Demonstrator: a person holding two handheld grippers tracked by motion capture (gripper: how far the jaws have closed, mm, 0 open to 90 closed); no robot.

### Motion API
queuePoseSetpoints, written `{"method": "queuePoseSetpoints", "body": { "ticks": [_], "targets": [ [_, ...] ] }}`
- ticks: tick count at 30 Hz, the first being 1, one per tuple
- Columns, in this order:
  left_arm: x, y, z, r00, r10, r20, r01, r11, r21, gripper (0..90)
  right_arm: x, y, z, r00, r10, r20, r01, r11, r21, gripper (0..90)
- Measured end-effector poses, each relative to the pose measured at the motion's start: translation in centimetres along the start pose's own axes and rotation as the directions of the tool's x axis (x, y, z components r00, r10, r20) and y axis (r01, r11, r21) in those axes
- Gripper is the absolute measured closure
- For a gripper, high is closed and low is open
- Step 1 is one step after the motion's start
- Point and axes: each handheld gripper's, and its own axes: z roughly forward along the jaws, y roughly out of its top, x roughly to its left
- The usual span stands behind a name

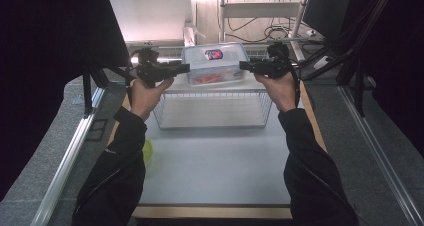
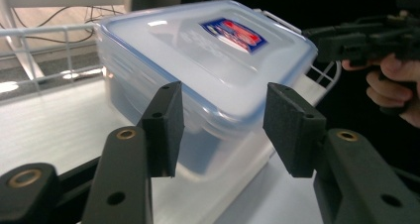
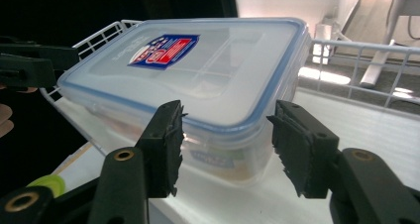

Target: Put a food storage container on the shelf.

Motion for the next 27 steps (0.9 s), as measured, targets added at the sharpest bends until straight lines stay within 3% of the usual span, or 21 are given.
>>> {"method": "queuePoseSetpoints", "body": {
  "ticks": [2,4,7,8,10,12,14,17,23,27],
  "targets": [
    [-0.3,-0.4,0.1,0.9993,0.025,-0.027,-0.024,0.9992,0.031,43.4,0.0,-0.4,-0.1,1.0000,-0.001,-0.008,0.001,1.000,0.005,46.5],
    [-0.5,-0.9,0.4,0.9990,0.034,-0.028,-0.032,0.9980,0.054,39.5,0.1,-0.9,0.0,0.9999,0.003,-0.015,-0.003,1.000,0.009,47.9],
    [-0.4,-1.4,0.9,0.9984,0.046,-0.032,-0.043,0.9962,0.076,43.9,0.2,-1.4,0.3,1.0000,-0.008,-0.003,0.008,1.000,0.020,51.9],
    [-0.4,-1.5,1.4,0.9962,0.055,-0.067,-0.048,0.9942,0.096,47.4,0.2,-1.9,0.7,0.9999,-0.011,-0.003,0.011,0.999,0.031,53.1],
    [-0.2,-1.5,1.8,0.9951,0.047,-0.087,-0.038,0.9942,0.101,54.4,0.4,-2.2,0.8,0.9994,-0.027,0.022,0.026,0.999,0.032,59.4],
    [-0.1,-1.3,1.9,0.9930,0.046,-0.109,-0.035,0.9942,0.102,55.9,0.5,-2.3,1.0,0.9978,-0.043,0.050,0.041,0.998,0.037,64.0],
    [0.1,-1.1,1.8,0.9903,0.046,-0.131,-0.033,0.9943,0.101,63.7,0.4,-2.4,1.1,0.9979,-0.034,0.055,0.032,0.999,0.035,67.1],
    [0.4,-0.9,2.0,0.9910,0.030,-0.131,-0.017,0.9946,0.102,62.5,0.4,-2.4,1.2,0.9990,-0.019,0.039,0.018,0.999,0.035,67.1],
    [0.2,-0.9,2.1,0.9891,0.039,-0.142,-0.024,0.9937,0.110,60.7,0.5,-2.4,1.3,0.9982,-0.030,0.052,0.029,0.999,0.034,66.6],
    [-0.2,-1.0,1.8,0.9861,0.076,-0.148,-0.061,0.9929,0.102,55.7,0.8,-2.6,1.1,0.9972,-0.050,0.055,0.049,0.998,0.027,64.6]
  ]
}}
